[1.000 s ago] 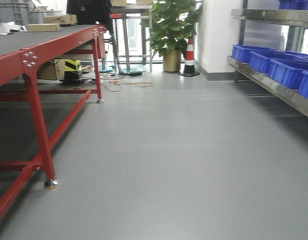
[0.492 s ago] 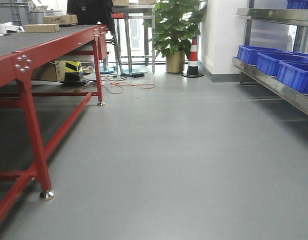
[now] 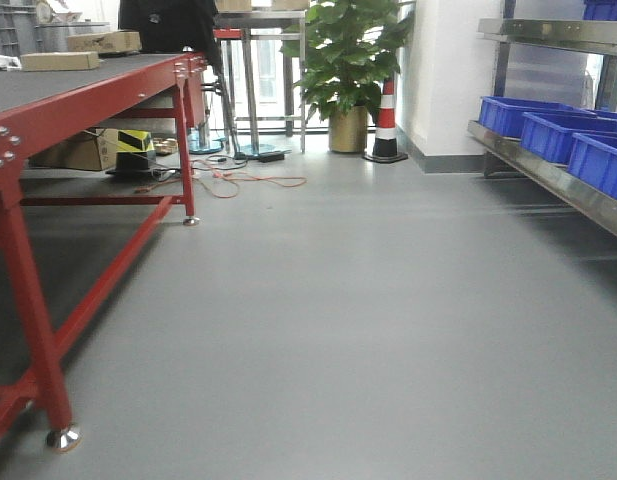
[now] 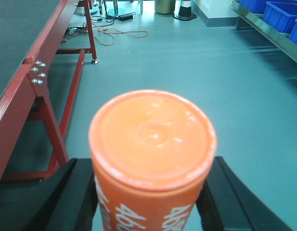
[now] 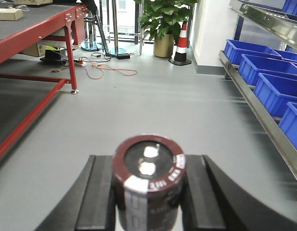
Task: Place cylindrical capacitor in blue bin on shelf
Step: 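Drive the base up to the shelf of blue bins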
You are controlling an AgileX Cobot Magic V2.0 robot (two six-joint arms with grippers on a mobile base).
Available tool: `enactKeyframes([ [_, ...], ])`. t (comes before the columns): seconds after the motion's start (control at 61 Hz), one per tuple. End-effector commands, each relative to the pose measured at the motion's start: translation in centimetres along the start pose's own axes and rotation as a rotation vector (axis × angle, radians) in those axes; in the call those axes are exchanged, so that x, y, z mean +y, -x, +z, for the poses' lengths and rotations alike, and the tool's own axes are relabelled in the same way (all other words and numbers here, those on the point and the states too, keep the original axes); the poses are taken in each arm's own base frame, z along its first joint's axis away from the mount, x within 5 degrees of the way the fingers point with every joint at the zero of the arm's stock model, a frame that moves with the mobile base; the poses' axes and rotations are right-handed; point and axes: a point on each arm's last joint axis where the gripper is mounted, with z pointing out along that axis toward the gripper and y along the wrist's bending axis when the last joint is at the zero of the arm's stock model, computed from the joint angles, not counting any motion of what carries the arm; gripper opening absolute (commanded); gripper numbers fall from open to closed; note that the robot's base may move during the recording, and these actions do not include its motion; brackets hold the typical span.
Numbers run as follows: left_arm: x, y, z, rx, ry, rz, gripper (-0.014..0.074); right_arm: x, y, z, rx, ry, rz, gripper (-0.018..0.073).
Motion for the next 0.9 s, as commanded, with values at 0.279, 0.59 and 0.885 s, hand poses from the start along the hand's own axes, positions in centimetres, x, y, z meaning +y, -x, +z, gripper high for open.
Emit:
enactKeyframes([
  [0.279,-0.11,0.26,-0.13,-0.027,-0.01,0.0,-0.0111,-0.02,0.33,-0.12,-0.033,-0.003,-0.002,-0.0069],
  [0.59,-0.11,0.26,-0.13,-0.027,-0.01,0.0,-0.0111,-0.02,0.33,-0.12,-0.033,-0.003,-0.002,-0.0069],
  [0.885,-0.11,0.26,-0.13,-0.027,-0.01,0.0,-0.0111,-0.02,0.33,-0.12,-0.033,-0.003,-0.002,-0.0069],
])
